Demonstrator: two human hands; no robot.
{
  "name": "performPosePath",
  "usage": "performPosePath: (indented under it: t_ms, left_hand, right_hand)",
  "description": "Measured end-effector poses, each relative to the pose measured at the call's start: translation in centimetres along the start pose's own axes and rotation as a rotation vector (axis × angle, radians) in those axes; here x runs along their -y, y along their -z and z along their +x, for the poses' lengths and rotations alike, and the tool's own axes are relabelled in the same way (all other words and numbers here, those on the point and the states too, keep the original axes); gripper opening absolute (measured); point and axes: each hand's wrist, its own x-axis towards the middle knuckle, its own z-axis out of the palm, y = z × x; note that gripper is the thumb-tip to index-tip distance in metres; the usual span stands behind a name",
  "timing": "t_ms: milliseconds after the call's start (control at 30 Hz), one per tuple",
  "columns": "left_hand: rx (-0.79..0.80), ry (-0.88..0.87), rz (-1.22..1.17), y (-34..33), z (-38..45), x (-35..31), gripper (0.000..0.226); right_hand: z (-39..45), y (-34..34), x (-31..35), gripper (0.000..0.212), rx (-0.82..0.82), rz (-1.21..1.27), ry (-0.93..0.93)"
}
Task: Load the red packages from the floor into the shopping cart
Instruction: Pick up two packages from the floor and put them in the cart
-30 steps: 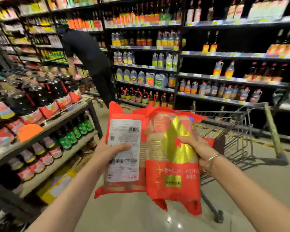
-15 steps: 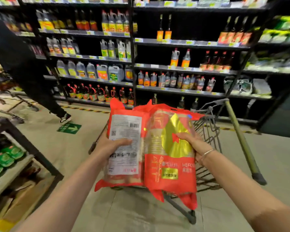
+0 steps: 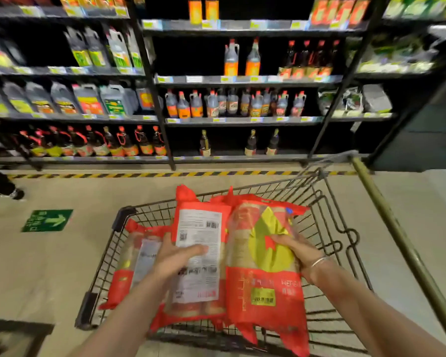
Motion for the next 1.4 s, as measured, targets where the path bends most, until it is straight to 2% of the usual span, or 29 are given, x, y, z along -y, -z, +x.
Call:
performPosePath:
  t_ms: [33,133,167,233,267,333,467,567,733,867,1000,1100,1233,1333,1400]
  left_hand:
    - [0.006,0.034,-0.001,-0.1,1.9,0.5,0.045]
    - [0.026,0.125,0.01,-1.3,6.5,2.1,0.102]
    - [0.016,0.154,0.017,-1.8,7.5,2.6,0.1]
    - [-0.037,0.193,0.047,-2.6,9.7,4.1,0.078]
    - [-0.047,0.216,0.062,-3.1,10.5,4.8,0.076]
    - [-0.049,0.257,0.105,-3.8,12.3,6.6,0.087]
    - [-0.094,0.313,0.159,-5.0,14.5,10.0,0.082]
    - [-0.085,0.365,0.199,-5.5,14.9,11.7,0.107]
    - [-0.052,0.434,0.284,-6.5,16.1,12.6,0.096]
    - [-0.08,0.448,0.389,-8.1,16.3,13.2,0.082]
    - [-0.142,0.421,0.411,-9.2,16.6,14.3,0.098]
    - [-0.145,0.4,0.396,-9.0,16.8,15.5,0.101]
    - [-0.083,0.302,0.371,-8.6,15.2,12.9,0.104]
    - [-0.064,0.202,0.451,-8.0,14.4,10.0,0.102]
    - [-0.02,0.092,0.556,-7.6,13.7,7.5,0.1]
  right_hand:
    - [1.2,0.1,-0.2,0.093,-0.021,0.0,-0.016]
    - [4.8,0.9,-0.9,0.071,-0.083,0.015,-0.063]
    - [5.9,1.2,-1.3,0.071,-0.092,0.029,-0.072]
    - [8.1,1.7,-2.6,0.08,-0.103,0.023,-0.075]
    - [9.2,2.0,-3.4,0.082,-0.116,0.014,-0.079]
    - [10.9,2.3,-4.8,0.082,-0.135,0.012,-0.092]
    - [13.4,2.8,-7.9,0.089,-0.163,0.053,-0.156]
    - [14.6,3.5,-10.1,0.088,-0.169,0.064,-0.207]
    - [15.9,5.1,-11.1,0.087,-0.134,0.055,-0.311]
    - [17.0,6.0,-12.3,0.115,-0.275,-0.092,-0.32]
    - [16.9,5.6,-12.4,0.083,-0.399,-0.275,-0.351]
    - [17.0,5.3,-12.1,0.085,-0.427,-0.376,-0.356]
    - [16.1,4.0,-11.0,0.09,-0.494,-0.617,-0.323]
    - [14.4,2.5,-9.7,0.095,-0.52,-0.797,-0.238]
    - [12.7,1.4,-7.8,0.086,-0.52,-0.963,-0.184]
